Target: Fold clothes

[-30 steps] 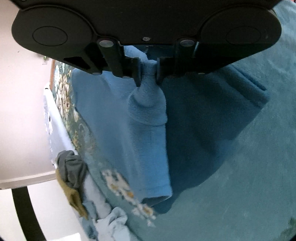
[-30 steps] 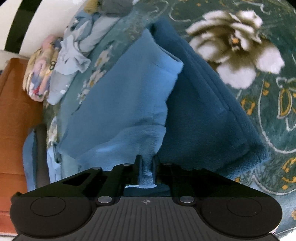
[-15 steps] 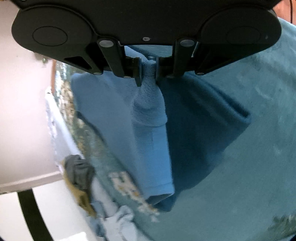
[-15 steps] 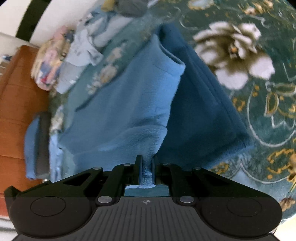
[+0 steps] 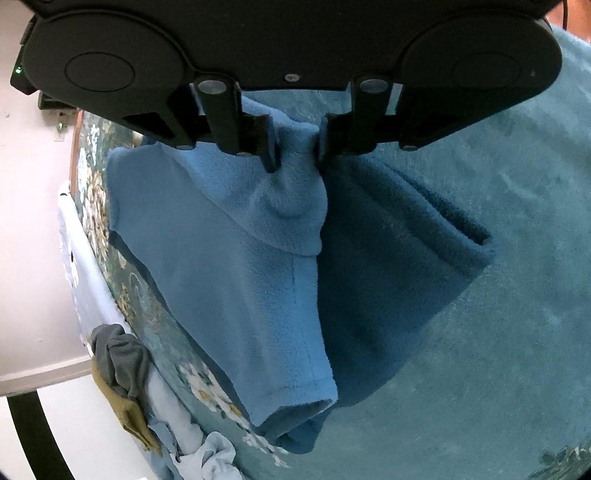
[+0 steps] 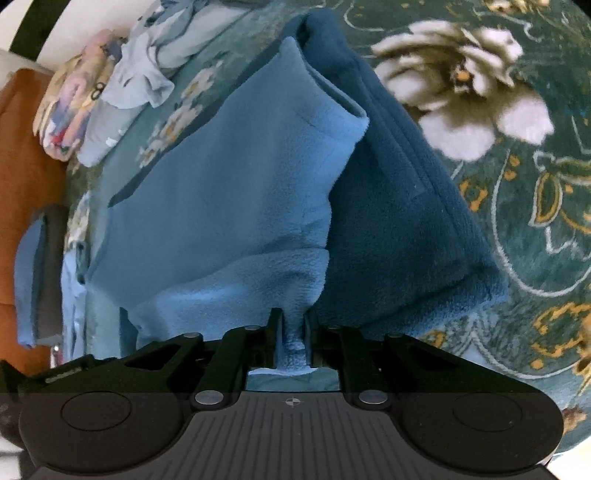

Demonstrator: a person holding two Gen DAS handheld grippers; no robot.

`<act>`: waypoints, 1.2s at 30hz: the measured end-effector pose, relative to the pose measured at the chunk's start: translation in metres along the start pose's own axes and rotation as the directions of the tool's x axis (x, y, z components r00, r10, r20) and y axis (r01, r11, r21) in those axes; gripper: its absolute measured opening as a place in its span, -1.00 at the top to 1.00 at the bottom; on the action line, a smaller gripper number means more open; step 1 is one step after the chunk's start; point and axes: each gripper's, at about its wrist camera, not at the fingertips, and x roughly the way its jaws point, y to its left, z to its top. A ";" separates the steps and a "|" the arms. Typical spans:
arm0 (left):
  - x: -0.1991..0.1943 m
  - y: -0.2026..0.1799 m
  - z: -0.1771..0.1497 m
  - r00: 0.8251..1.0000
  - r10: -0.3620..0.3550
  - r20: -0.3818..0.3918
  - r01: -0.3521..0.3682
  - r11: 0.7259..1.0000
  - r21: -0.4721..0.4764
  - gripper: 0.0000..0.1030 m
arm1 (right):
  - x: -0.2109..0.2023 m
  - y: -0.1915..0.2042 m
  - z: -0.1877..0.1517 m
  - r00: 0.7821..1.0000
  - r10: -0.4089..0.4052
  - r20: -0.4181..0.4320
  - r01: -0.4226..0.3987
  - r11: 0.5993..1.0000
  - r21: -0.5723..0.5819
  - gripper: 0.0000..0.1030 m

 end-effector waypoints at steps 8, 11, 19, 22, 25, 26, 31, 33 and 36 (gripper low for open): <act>-0.046 -0.024 0.007 0.997 0.045 0.068 -0.055 0.986 0.159 -0.26 | -0.047 0.014 0.006 0.993 -0.039 0.113 0.047 0.997 -0.068 0.11; -0.061 -0.046 0.010 0.982 0.086 0.166 -0.133 0.946 0.296 -0.60 | -0.066 0.025 0.012 0.980 -0.039 0.197 0.066 0.989 -0.130 -0.39; -0.060 -0.090 0.040 0.956 0.129 0.264 -0.233 0.882 0.410 -0.88 | -0.077 0.048 0.044 0.947 -0.086 0.308 0.149 0.971 -0.188 -1.00; -0.049 -0.090 0.055 0.951 0.163 0.264 -0.261 0.882 0.393 -0.88 | -0.071 0.044 0.055 0.951 -0.089 0.295 0.154 0.967 -0.204 -0.99; -0.035 -0.082 0.065 0.946 0.202 0.253 -0.283 0.897 0.341 -0.88 | -0.058 0.029 0.066 0.961 -0.102 0.256 0.147 0.975 -0.165 -0.98; -0.029 -0.079 0.068 0.943 0.220 0.249 -0.294 0.902 0.317 -0.88 | -0.052 0.023 0.069 0.965 -0.105 0.239 0.143 0.979 -0.145 -0.96; -0.012 -0.058 0.076 0.936 0.260 0.236 -0.307 0.933 0.189 -0.87 | -0.033 0.000 0.074 0.982 -0.095 0.164 0.108 0.991 -0.072 -0.86; -0.008 -0.052 0.079 0.935 0.272 0.228 -0.309 0.940 0.146 -0.86 | -0.025 -0.009 0.077 0.989 -0.090 0.121 0.096 0.995 -0.038 -0.81; -0.004 -0.048 0.082 0.939 0.263 0.222 -0.291 0.951 0.104 -0.82 | -0.017 -0.018 0.081 0.994 -0.078 0.076 0.078 0.997 0.011 -0.69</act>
